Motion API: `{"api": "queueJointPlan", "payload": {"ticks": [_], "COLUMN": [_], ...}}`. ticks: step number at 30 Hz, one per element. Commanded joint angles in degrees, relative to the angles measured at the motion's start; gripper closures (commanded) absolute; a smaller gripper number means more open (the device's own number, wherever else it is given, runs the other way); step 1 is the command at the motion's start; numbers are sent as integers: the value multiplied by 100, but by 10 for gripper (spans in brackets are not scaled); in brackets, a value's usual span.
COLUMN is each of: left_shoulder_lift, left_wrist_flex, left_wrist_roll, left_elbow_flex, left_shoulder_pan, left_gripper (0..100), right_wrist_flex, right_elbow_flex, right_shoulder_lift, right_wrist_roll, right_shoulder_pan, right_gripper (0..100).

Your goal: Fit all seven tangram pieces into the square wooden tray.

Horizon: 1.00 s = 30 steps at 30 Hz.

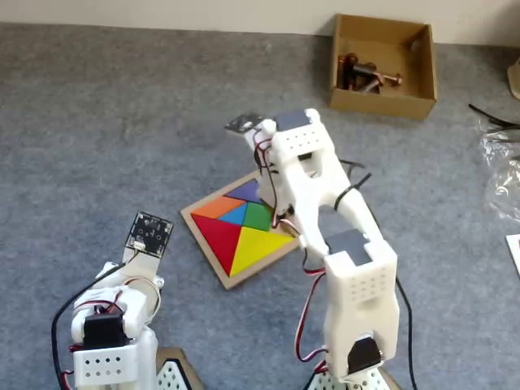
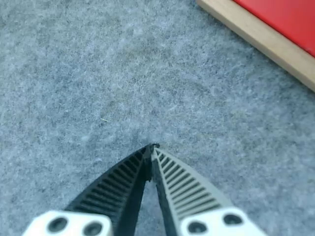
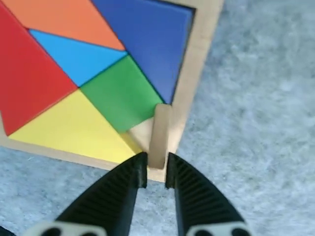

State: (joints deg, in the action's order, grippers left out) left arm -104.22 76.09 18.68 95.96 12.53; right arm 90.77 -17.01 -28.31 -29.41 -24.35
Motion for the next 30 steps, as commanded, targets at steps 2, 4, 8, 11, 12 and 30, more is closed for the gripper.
{"api": "queueJointPlan", "payload": {"ticks": [2, 4, 8, 11, 12, 30], "left_shoulder_lift": [-48, -48, -48, -48, -48, -48], "left_wrist_flex": [44, 44, 44, 44, 44, 44], "left_wrist_roll": [-62, -62, -62, -62, -62, -62], "left_elbow_flex": [119, 119, 119, 119, 119, 119], "left_shoulder_pan": [22, 22, 22, 22, 22, 22], "left_gripper": [986, 986, 986, 986, 986, 986], "right_wrist_flex": [-57, -119, -295, -303, -295, -251], "right_elbow_flex": [242, 330, 532, 585, 576, 549], "right_shoulder_lift": [110, 110, 110, 110, 119, 145], "right_wrist_roll": [44, 44, 53, 53, 53, 53], "right_shoulder_pan": [-233, -312, -400, -444, -444, -435], "right_gripper": [915, 915, 915, 915, 915, 915]}}
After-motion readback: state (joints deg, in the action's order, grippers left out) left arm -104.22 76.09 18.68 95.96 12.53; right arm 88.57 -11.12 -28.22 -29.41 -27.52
